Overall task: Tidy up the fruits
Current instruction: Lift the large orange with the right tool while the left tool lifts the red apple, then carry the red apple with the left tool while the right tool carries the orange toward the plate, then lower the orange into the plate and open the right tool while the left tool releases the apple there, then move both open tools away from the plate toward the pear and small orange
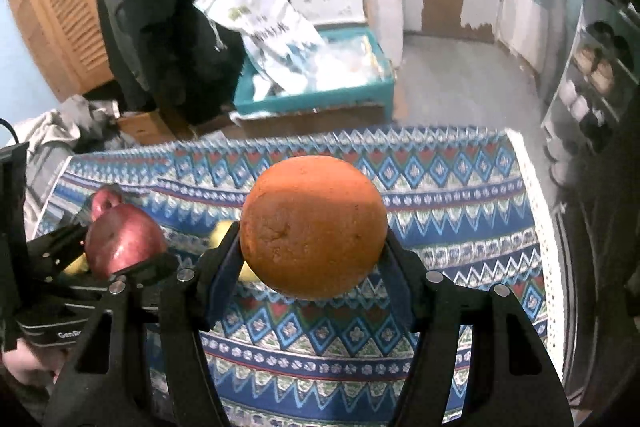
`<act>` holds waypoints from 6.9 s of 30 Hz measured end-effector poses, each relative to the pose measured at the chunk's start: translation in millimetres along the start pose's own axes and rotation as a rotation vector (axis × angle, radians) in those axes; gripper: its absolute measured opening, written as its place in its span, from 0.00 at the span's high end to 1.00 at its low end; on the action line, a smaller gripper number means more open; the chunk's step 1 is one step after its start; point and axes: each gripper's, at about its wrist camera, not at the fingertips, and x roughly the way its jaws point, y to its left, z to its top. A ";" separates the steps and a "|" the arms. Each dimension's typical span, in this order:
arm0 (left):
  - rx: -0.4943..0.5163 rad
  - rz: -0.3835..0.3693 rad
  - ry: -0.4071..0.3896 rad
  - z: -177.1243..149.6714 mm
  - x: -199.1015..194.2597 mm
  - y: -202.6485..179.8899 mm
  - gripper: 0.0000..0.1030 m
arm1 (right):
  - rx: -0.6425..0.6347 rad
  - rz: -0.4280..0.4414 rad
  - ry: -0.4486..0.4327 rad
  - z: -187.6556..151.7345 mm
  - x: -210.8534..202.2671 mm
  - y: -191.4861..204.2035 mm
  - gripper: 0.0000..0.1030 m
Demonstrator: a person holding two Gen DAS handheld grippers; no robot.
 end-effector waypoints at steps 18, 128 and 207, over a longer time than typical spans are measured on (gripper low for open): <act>0.011 0.045 -0.198 20.8 -83.0 15.7 0.26 | -0.050 0.093 -0.103 29.7 -43.5 48.2 0.37; -0.505 0.210 0.217 -124.2 -19.1 240.8 0.26 | -0.361 0.343 0.473 -25.3 176.5 293.8 0.37; -0.067 0.153 -0.090 43.3 -64.8 66.3 0.15 | -0.092 -0.003 -0.010 55.1 14.7 58.1 0.33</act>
